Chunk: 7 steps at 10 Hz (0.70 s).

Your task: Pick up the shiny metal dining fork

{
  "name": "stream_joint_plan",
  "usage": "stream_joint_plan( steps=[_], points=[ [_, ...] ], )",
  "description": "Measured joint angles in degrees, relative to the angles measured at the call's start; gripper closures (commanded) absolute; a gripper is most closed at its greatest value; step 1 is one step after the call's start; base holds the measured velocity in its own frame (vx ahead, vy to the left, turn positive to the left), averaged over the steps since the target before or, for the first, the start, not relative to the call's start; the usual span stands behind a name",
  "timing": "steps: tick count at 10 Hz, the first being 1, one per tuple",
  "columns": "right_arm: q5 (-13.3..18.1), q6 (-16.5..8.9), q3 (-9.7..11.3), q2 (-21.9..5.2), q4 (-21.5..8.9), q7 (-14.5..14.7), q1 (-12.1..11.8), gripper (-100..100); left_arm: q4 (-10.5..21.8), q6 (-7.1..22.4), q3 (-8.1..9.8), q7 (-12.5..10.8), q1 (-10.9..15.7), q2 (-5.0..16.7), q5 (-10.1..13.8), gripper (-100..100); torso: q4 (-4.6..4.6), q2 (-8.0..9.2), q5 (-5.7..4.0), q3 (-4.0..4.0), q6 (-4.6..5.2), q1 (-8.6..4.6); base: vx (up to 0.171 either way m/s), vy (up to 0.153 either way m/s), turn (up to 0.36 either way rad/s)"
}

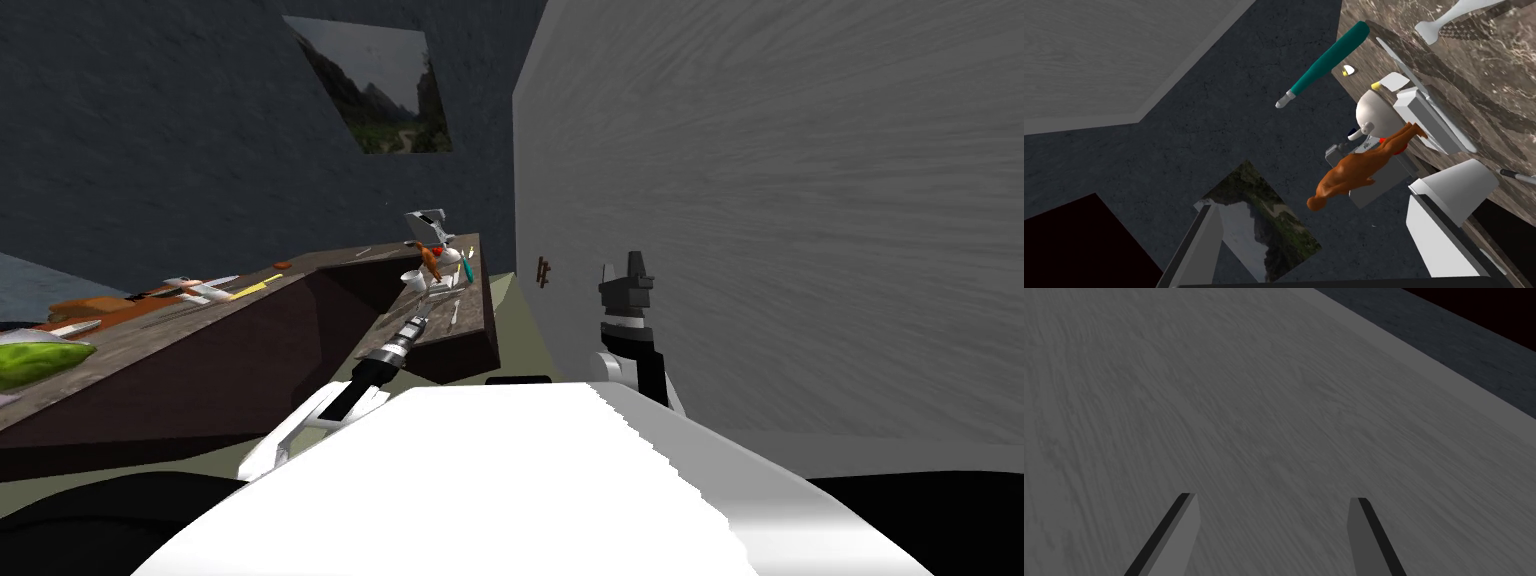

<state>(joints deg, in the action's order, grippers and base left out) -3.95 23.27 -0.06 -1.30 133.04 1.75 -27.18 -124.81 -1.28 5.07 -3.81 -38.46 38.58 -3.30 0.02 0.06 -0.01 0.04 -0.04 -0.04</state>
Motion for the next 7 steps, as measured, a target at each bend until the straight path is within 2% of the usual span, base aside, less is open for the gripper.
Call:
stream_joint_plan(
  steps=[1,4,7],
  points=[
    [0.0,0.0,0.01,0.0,0.0,0.0,0.01,0,0.2,1.57,0.07,-0.47,-0.38,1.62,0.45,-100,-0.01,-0.01,0.0,-0.01,0.04,-0.01,-0.01,-0.038,-0.332],
    [0.0,0.0,0.0,0.0,0.0,0.0,0.0,0,1.23,5.78,0.12,-1.89,-1.23,6.35,2.03,-100,-0.01,-0.03,0.0,-0.02,0.03,0.01,0.0,-0.021,-0.118],
    [0.0,0.0,0.0,0.0,0.0,0.0,0.0,0,1.36,9.76,0.28,-2.65,-2.43,9.2,3.16,-100,-0.01,-0.04,0.02,-0.02,-0.02,0.07,0.006,-0.01,-0.159]
  ],
)
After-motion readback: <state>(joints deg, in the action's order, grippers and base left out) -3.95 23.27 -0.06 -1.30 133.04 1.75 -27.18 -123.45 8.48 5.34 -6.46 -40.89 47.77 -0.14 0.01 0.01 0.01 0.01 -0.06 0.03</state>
